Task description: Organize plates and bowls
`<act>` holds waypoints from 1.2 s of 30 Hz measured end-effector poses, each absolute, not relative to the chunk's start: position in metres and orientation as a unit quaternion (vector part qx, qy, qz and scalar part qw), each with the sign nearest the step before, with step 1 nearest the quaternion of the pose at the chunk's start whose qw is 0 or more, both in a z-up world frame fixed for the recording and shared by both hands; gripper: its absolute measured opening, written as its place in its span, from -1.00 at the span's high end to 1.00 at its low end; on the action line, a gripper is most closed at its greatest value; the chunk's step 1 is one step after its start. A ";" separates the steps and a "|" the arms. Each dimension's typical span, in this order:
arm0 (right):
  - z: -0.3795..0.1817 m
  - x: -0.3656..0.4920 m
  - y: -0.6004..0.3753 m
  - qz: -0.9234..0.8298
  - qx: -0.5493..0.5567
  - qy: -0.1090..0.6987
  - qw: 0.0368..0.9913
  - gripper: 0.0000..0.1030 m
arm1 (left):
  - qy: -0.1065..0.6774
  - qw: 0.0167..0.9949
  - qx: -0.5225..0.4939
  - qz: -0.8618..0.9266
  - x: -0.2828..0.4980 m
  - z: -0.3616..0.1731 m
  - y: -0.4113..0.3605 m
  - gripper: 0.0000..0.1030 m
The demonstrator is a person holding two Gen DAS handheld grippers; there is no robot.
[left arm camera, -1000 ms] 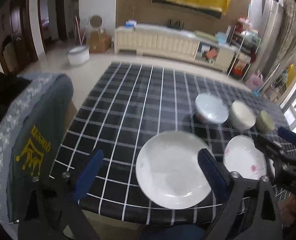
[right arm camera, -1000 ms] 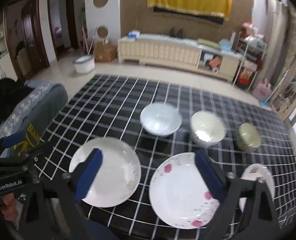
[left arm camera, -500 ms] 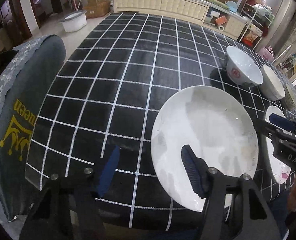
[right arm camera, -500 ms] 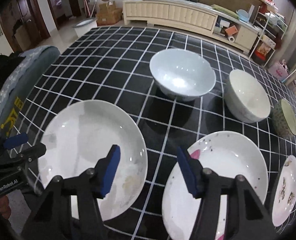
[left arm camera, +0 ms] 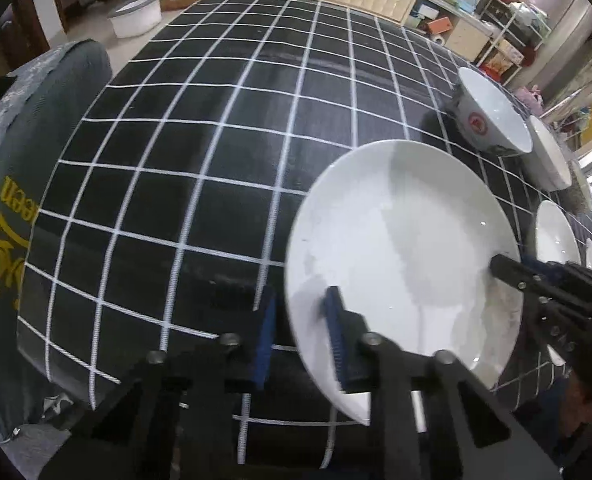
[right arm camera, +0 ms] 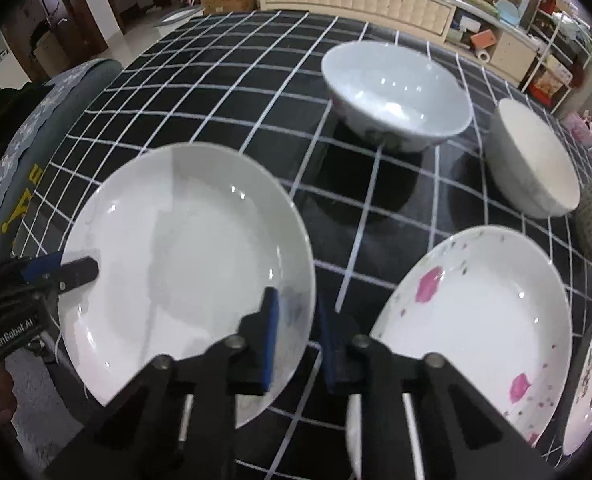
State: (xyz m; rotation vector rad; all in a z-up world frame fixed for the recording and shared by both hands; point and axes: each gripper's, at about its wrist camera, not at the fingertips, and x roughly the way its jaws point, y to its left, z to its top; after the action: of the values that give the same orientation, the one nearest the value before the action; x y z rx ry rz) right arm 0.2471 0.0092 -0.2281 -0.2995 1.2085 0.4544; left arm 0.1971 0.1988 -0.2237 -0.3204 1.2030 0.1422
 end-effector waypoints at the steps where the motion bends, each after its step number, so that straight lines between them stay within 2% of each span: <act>1: -0.228 0.247 0.009 0.209 -0.136 0.560 0.790 0.62 | 0.563 0.811 -0.146 0.069 0.197 -0.223 0.197 0.69; 17: -0.226 0.265 0.011 0.195 -0.109 0.571 0.790 0.72 | 0.562 0.812 -0.139 0.073 0.209 -0.220 0.207 0.76; 26: -0.191 0.253 -0.020 0.199 -0.068 0.549 0.809 0.72 | 0.551 0.819 -0.127 0.098 0.187 -0.185 0.211 0.77; 36: -0.165 0.242 -0.091 0.163 -0.050 0.527 0.832 0.71 | 0.538 0.833 -0.130 0.015 0.192 -0.151 0.130 0.77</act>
State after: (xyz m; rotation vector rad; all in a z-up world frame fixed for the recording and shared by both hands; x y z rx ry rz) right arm 0.2417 -0.0909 -0.1647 -0.1060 1.1180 0.3464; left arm 0.1923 0.1295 -0.1506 -0.2753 1.1404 0.0315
